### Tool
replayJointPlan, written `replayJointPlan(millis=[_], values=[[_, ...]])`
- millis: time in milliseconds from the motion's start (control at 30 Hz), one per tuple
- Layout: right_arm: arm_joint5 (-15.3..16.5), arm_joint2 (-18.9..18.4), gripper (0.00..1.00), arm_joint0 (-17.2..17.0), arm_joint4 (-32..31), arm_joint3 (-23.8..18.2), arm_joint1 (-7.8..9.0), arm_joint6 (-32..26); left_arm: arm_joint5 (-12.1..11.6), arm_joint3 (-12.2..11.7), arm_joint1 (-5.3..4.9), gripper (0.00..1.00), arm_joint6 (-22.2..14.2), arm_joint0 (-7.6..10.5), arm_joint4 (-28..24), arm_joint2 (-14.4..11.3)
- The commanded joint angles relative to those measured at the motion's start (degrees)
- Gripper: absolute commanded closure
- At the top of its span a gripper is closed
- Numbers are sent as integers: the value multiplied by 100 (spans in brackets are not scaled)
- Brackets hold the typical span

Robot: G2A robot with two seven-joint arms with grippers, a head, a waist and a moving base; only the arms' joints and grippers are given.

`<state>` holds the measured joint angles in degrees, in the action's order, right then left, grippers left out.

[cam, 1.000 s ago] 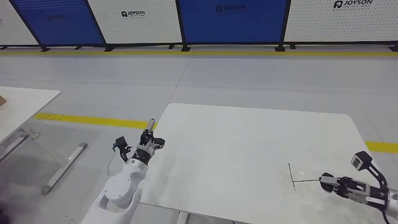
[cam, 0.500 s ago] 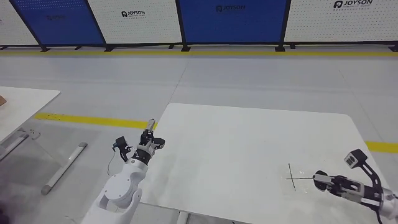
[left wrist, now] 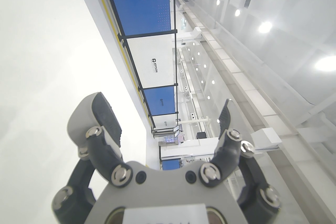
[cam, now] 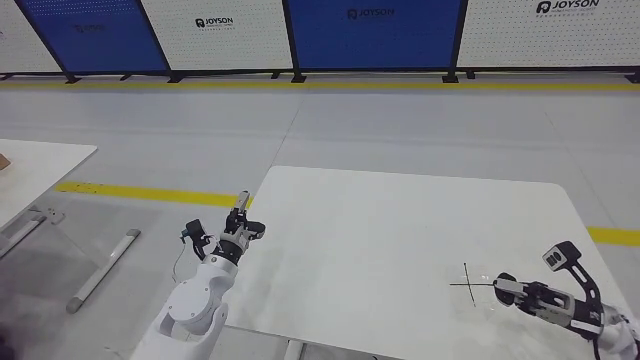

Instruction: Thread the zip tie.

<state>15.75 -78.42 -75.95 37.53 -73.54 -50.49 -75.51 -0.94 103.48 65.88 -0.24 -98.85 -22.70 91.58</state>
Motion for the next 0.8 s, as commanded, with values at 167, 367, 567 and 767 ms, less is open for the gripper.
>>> replayJointPlan(millis=[167,367,567,767], values=[[181,76,100,-176,360,-207,-86,599,-300,579,18,0,-527,-78,862,-583],[373,244,100,-312,129,-510,-180,1313,-197,791,68,0,-714,121,1224,-1244],[373,244,100,-312,129,-510,-180,1313,-201,647,109,0,-587,314,1117,-1436],[373,244,100,-312,129,-510,-180,1313,-201,647,109,0,-587,314,1117,-1436]])
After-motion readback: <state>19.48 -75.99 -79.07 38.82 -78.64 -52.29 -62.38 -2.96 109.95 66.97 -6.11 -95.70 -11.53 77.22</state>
